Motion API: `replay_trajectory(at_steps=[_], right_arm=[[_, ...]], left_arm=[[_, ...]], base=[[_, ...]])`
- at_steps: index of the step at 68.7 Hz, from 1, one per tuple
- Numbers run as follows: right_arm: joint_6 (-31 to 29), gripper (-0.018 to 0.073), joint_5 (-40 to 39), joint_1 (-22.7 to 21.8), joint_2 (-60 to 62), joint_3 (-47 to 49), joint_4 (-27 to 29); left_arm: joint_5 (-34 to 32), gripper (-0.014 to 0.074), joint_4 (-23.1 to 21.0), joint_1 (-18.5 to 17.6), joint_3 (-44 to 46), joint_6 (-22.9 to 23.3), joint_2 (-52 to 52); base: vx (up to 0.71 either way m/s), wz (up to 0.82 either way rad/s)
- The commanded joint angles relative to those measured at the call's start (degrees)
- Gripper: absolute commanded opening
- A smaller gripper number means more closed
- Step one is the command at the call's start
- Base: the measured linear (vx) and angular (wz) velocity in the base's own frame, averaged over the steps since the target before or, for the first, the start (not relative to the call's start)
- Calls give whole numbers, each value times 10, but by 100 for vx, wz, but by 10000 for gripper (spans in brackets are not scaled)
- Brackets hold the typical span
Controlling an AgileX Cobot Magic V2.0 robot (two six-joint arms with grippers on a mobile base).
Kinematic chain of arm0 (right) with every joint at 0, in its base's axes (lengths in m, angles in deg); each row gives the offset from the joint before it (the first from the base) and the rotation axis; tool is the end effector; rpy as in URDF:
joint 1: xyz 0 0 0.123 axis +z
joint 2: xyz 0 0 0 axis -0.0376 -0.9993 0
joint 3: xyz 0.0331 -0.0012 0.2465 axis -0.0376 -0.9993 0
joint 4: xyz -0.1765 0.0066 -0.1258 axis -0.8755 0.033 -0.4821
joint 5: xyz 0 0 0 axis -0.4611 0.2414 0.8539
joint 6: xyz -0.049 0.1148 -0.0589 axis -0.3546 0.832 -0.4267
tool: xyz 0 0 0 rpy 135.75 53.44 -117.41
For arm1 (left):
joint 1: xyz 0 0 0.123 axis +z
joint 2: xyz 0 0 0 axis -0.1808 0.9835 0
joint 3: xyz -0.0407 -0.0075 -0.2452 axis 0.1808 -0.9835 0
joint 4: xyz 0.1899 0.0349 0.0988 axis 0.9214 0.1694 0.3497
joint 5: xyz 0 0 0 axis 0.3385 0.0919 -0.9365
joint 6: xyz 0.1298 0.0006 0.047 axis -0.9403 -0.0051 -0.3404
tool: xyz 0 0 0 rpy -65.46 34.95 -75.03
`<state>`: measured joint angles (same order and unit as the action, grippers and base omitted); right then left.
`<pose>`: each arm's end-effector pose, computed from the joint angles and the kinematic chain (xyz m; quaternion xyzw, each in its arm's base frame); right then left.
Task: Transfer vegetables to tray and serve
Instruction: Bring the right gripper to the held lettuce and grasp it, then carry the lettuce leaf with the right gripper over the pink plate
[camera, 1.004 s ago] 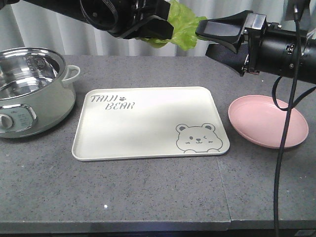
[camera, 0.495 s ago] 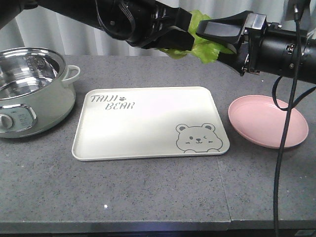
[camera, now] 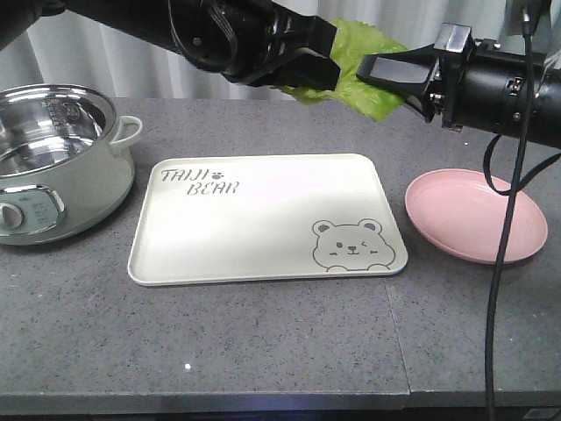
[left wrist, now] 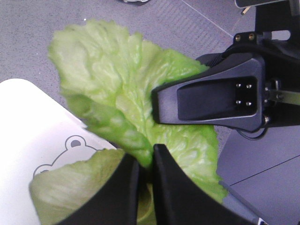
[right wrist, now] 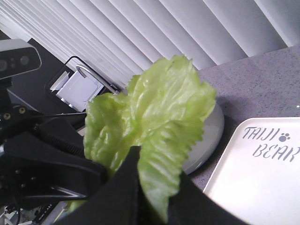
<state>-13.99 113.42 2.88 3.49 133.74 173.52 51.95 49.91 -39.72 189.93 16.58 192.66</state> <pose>0.3090 0.1181 0.3376 -0.0557 0.7199 0.5466 0.4242 0.2974 -0.2534 0.3722 0.3043 0.8138 -0.3690 0.3301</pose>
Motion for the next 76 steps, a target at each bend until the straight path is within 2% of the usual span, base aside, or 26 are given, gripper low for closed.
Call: replay_trajectory(at_steps=[1,13,27,35,45,57,68,76], right_arm=[[-11,-8,4,-1,18,19,60],[-25,-6,-5,-1,18,19,60],[-26,-4,-27,-1,18,19,60],[-27,-4,-55,-1,18,19,60],[-44,-4,-98,-2,18,19,60],[-51,-4,-141,-12,18,19,60],[-50,-4,-137,-79,18,19,51],[-31,-4,-128,-142,18,19,9]], left_arm=[[-29,1,-31,-2,18,-3,-26],[-31,109,-31,-2,18,-3,-28],[-34,336,-31,0,18,-3,-32],[-40,417,-2,0,18,-3,-39],[-39,429,34,0,18,11,-56],[-43,430,128,0,18,50,-79],[-26,430,210,0,18,86,-95],[-9,430,251,0,18,102,-98]], base=[[0,0],[0,0],[0,0],[0,0],[0,0],[0,0],[0,0],[0,0]])
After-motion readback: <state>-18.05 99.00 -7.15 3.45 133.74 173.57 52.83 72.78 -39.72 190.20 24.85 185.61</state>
